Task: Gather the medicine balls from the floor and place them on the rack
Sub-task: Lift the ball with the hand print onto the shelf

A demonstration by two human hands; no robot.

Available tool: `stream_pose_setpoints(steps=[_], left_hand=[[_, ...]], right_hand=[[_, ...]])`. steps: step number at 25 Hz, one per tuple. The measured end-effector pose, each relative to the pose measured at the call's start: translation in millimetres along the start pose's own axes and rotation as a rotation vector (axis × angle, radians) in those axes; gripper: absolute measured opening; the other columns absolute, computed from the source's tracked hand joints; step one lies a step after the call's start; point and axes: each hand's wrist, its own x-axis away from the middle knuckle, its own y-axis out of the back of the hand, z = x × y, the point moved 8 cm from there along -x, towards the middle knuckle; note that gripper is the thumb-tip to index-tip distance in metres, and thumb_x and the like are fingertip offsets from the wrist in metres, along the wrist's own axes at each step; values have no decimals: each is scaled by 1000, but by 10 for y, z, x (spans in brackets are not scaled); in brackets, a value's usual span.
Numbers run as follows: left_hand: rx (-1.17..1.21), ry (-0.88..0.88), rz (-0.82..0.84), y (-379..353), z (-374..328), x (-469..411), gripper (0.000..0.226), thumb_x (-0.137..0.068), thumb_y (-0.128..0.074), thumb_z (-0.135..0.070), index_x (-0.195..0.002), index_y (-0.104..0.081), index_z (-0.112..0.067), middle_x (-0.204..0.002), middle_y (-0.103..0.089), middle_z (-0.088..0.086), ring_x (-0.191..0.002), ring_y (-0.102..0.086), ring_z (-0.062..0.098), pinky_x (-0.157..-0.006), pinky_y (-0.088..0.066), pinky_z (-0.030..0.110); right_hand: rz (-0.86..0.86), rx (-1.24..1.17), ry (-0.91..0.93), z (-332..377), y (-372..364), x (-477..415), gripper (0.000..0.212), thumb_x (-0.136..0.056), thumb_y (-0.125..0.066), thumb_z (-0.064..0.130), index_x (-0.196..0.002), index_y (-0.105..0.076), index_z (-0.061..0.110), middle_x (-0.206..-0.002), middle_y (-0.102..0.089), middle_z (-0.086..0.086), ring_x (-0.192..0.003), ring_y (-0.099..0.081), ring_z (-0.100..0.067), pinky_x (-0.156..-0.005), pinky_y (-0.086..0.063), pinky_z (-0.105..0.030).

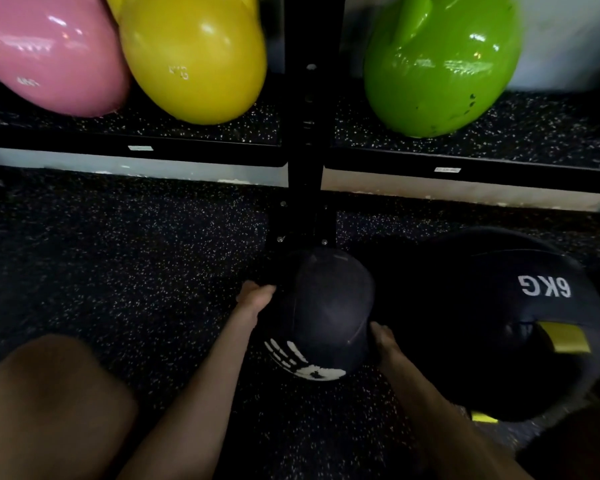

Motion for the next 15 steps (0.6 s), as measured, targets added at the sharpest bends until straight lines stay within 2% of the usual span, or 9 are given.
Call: stream_pose_setpoints(steps=[2, 4, 6, 8, 9, 11, 12, 13, 15], left_hand=[[46, 3, 97, -85, 94, -44, 47, -96, -60, -16, -140, -50, -2, -137, -57, 17, -115, -58, 30, -97, -48, 32], [-35, 24, 131, -69, 217, -55, 48, -96, -53, -10, -142, -47, -2, -137, -56, 16, -118, -57, 31, -100, -48, 32], [-75, 39, 139, -18, 372, -101, 48, -94, -52, -9, -142, -50, -6, -137, -58, 14, -119, -58, 31, -107, -47, 38], [-59, 61, 113, 29, 509, -125, 39, -97, -53, -11, -136, -54, -5, -134, -58, 10, -120, -57, 32, -109, -45, 39], [-17, 80, 101, 51, 562, -103, 36, -99, -54, -15, -134, -53, -7, -133, -56, 7, -120, -56, 32, -108, -45, 39], [104, 127, 73, 61, 701, -115, 43, -100, -55, -19, -140, -48, -3, -132, -57, 15, -119, -57, 34, -106, -46, 41], [138, 125, 45, 76, 738, -98, 38, -100, -56, -18, -136, -51, -3, -124, -60, 16, -113, -59, 33, -103, -49, 42], [161, 107, 9, 100, 762, -84, 26, -100, -56, -16, -123, -57, -6, -112, -63, 15, -104, -61, 30, -97, -52, 43], [160, 79, -43, 130, 841, -124, 18, -97, -60, -14, -103, -65, 2, -92, -66, 11, -81, -62, 26, -78, -56, 41]], right_hand=[[-14, 62, -4, -120, -24, -25, 28, -103, -40, 4, -119, -57, -12, -108, -60, -22, -95, -59, -35, -78, -48, -39], [-43, 101, 19, -181, -10, 4, 28, -103, -41, 3, -121, -53, -14, -106, -59, -22, -103, -56, -35, -87, -44, -40], [-70, 64, 24, -246, 25, 39, 18, -100, -49, 2, -110, -54, -12, -100, -57, -21, -97, -54, -33, -82, -44, -40], [-51, 86, 40, -263, 2, 25, 16, -98, -53, 2, -102, -57, -13, -97, -58, -22, -90, -56, -32, -76, -46, -37], [-38, 99, 49, -254, 3, 34, 16, -97, -53, 2, -96, -59, -14, -92, -60, -22, -85, -57, -31, -71, -48, -34], [-25, 123, 72, -222, -9, 82, 21, -96, -51, -2, -77, -59, -7, -75, -58, -14, -69, -55, -25, -54, -47, -22], [-23, 150, 90, -224, -22, 81, 26, -96, -50, -3, -71, -56, -1, -70, -56, -9, -64, -52, -22, -50, -45, -22], [-25, 178, 108, -230, -38, 80, 26, -96, -51, -2, -71, -56, 0, -69, -55, -7, -63, -52, -22, -52, -44, -25], [-44, 227, 152, -213, -65, 113, 18, -96, -57, 3, -80, -61, -2, -70, -58, -9, -71, -58, -25, -59, -44, -32]])
